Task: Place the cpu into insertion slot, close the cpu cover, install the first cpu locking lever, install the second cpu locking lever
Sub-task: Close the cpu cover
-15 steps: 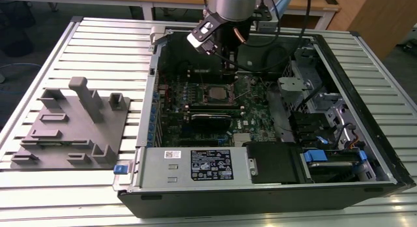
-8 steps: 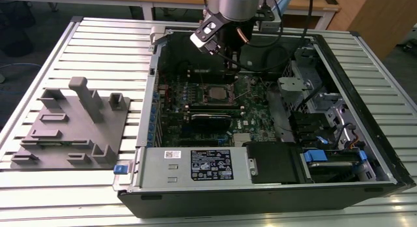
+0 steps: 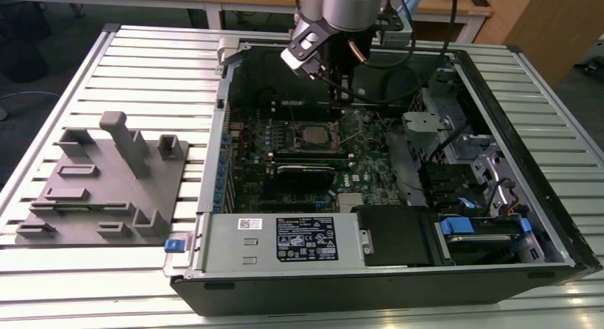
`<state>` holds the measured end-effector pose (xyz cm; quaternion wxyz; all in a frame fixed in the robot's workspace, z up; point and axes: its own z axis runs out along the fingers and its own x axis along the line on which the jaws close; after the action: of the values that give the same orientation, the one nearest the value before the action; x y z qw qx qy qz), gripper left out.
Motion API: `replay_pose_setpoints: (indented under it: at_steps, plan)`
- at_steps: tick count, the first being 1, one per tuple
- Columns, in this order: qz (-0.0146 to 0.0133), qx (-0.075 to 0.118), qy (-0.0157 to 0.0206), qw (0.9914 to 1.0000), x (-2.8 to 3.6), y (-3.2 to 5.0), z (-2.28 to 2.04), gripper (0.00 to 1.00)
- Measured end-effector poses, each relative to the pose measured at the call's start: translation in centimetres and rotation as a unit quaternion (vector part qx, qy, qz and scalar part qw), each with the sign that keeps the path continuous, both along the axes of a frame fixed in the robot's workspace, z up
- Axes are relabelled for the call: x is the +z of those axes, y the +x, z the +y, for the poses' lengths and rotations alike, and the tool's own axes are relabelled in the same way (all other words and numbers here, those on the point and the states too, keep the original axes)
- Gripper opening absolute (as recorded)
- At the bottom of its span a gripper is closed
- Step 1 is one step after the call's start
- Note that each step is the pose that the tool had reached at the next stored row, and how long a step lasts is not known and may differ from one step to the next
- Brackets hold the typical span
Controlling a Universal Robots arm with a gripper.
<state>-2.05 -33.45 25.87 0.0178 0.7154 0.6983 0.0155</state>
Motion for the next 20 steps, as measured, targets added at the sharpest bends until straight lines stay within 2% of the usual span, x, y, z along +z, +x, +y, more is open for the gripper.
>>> replay_pose_setpoints:
  at_steps: [4,11,20]
  plan:
    - [0.0,0.0,0.0,1.0,0.0,0.41,0.0,0.1]
    - [0.0,0.0,0.0,1.0,0.0,0.5,0.0,0.1]
    - [0.0,0.0,0.0,1.0,0.0,1.1,0.0,0.1]
